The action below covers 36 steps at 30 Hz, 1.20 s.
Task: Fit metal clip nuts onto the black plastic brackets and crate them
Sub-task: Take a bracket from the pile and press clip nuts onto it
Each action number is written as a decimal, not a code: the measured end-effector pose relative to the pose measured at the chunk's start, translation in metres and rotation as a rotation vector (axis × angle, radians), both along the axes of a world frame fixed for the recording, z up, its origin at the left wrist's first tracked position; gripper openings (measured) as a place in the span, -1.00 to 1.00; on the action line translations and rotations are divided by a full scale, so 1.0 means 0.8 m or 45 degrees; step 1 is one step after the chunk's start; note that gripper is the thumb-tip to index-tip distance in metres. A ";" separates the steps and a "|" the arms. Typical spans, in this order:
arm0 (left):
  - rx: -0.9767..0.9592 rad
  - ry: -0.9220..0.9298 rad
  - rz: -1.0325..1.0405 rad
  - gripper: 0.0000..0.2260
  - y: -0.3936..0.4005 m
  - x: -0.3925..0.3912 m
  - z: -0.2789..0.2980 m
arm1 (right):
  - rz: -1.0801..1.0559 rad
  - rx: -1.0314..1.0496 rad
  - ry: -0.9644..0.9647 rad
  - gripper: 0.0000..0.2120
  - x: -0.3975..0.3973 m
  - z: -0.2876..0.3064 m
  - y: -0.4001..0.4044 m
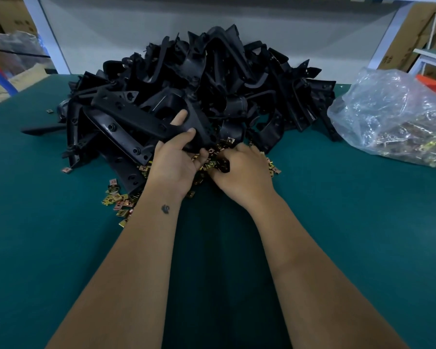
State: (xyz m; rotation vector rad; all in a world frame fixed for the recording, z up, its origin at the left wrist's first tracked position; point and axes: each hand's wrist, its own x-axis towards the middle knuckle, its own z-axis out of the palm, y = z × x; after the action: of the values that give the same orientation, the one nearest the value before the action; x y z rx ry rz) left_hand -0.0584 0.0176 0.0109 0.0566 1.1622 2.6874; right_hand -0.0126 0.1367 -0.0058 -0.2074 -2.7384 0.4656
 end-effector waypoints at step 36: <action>-0.159 0.012 -0.045 -0.82 0.006 -0.001 -0.003 | 0.081 -1.731 0.318 -0.81 0.001 0.021 0.015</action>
State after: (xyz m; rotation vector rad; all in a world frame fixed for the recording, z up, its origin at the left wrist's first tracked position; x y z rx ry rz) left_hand -0.0593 0.0228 0.0087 0.0691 1.3163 2.5809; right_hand -0.0120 0.1486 0.0106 -0.3362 -1.7465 2.0910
